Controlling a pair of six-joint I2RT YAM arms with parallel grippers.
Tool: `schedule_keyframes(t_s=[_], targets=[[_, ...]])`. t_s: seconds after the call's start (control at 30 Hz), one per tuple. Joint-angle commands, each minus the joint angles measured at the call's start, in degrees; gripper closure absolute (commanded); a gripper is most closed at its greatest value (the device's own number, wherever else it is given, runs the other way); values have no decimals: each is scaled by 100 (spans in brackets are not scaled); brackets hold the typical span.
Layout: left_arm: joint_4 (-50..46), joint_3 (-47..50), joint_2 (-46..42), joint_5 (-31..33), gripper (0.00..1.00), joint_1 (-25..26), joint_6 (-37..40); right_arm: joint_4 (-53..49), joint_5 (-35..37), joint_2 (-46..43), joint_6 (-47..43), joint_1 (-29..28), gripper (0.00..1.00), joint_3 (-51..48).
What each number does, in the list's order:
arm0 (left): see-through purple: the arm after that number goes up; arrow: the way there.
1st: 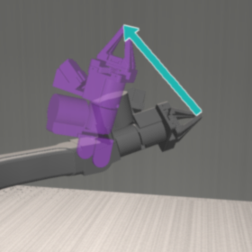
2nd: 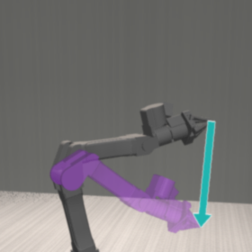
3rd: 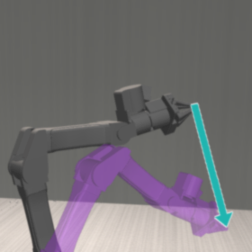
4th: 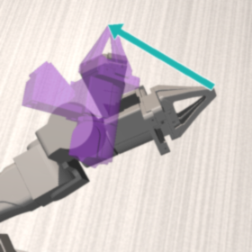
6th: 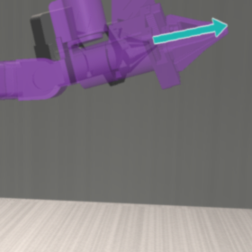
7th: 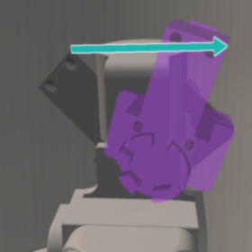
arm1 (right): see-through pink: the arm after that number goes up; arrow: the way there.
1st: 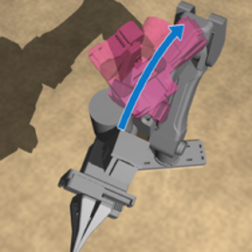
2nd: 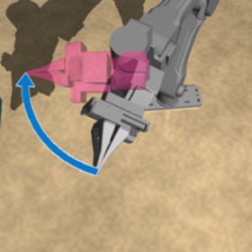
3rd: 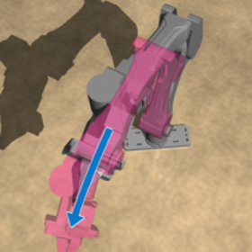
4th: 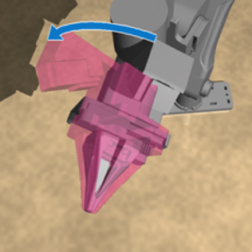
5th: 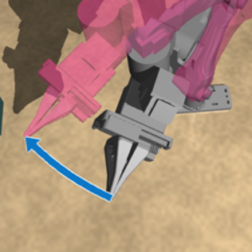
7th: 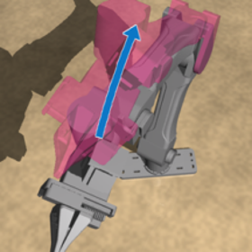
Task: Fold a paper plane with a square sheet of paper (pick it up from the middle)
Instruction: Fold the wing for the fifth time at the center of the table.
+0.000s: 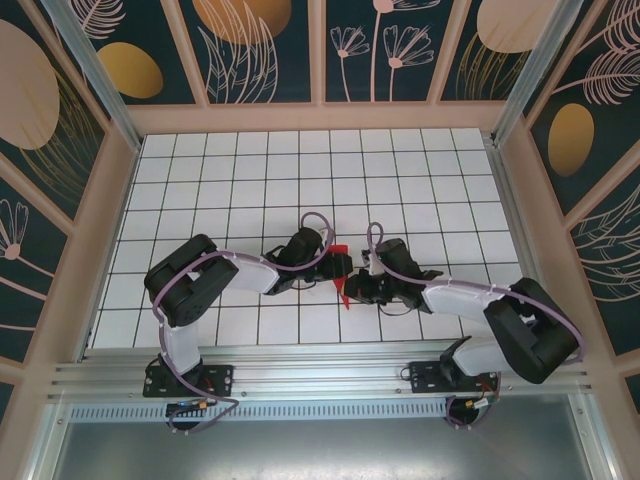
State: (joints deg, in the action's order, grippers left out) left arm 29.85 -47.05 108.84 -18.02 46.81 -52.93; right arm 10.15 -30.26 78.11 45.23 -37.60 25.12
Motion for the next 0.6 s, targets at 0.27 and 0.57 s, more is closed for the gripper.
schedule_keyframes(t_s=[0.27, 0.57], targets=[[-594, 19, 278, 106, 56, -55, 147, 99, 64, 578, -5, -44, 90, -537], [-593, 11, 314, 114, 56, -64, 127, -32, -37, 433, -68, -58, 91, -930]])
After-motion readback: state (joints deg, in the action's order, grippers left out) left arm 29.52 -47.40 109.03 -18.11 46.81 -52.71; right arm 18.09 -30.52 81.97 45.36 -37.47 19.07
